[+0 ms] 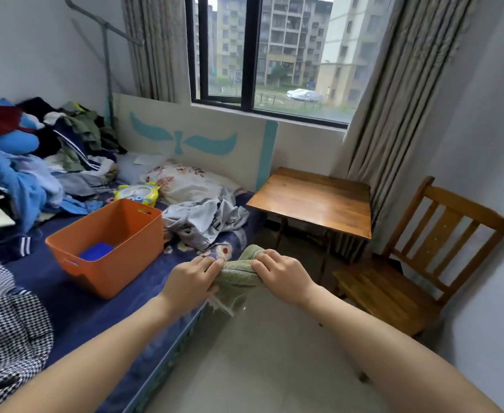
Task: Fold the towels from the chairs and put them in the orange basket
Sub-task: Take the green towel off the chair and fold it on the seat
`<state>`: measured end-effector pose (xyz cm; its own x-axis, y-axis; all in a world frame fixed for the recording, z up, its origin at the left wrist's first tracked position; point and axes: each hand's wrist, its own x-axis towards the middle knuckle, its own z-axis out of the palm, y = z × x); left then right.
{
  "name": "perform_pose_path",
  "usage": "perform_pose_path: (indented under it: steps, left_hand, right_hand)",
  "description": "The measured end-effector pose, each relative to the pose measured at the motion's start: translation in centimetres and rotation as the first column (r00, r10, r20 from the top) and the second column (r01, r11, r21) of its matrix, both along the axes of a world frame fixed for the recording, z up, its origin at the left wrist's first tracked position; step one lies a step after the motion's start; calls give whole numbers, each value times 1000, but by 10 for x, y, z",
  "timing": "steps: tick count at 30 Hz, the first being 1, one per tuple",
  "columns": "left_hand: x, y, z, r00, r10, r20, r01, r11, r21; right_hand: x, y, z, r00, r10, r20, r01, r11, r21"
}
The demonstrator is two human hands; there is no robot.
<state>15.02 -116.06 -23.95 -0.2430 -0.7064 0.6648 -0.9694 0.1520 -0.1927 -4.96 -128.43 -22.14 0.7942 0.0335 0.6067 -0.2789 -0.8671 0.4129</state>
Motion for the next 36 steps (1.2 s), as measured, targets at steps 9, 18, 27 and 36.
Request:
perform_pose_path:
  steps: [9,18,27,36]
  left_hand:
    - [68,-97,-36,991,97,-94,-87,991,100]
    - [139,-162,-65,955,289,-69,-275,947,168]
    - [211,-205,-58,833,553,-32,-520,801,296]
    - [277,-177,-69,648,759,-60,-679,612,405]
  right_hand:
    - [80,-108,-27,999,29,-38,-26,996,82]
    - [173,-201,-72,977,174,-123,-135,952,274]
    - [298,-288,-72,854,467,-228,-371,856,360]
    - [426,-284,-98,714,642,-279,-505,748,431]
